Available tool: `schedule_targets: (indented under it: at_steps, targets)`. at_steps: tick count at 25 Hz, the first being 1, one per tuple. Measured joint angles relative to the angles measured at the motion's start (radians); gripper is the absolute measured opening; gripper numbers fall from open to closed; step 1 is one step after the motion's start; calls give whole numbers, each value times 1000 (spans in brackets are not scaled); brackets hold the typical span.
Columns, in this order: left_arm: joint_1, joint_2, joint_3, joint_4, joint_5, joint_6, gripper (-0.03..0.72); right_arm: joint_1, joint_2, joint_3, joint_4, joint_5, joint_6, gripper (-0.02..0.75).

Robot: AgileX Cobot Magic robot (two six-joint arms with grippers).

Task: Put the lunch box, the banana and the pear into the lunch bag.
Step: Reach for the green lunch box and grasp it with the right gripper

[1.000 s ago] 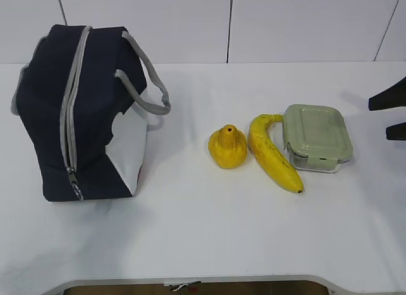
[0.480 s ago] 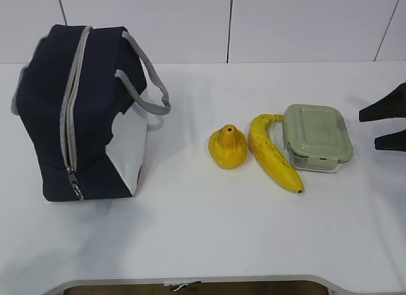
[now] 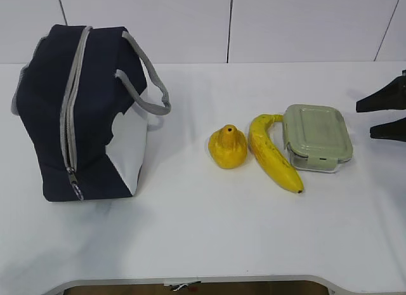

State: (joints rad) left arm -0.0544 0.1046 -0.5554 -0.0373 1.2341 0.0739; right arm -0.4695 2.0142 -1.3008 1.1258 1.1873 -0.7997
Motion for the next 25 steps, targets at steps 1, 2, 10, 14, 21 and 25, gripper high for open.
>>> schedule_targets:
  at_steps: [1,2,10,14,21,25]
  targets:
    - [0,0,0,0,0,0,246,0,12,-12,0,0,0,592]
    - [0,0,0,0,0,0,246,0,21,-22,0,0,-2,590]
    - [0,0,0,0,0,0,246,0,102,-90,9,-2,-2,581]
    - [0,0,0,0,0,0,246,20,136,-92,11,-4,-8,581]
    - [0,0,-3,1,3,0,246,55,184,-110,24,-6,-12,581]
    - [0,0,-3,1,4,0,246,74,195,-110,29,-8,-16,581]
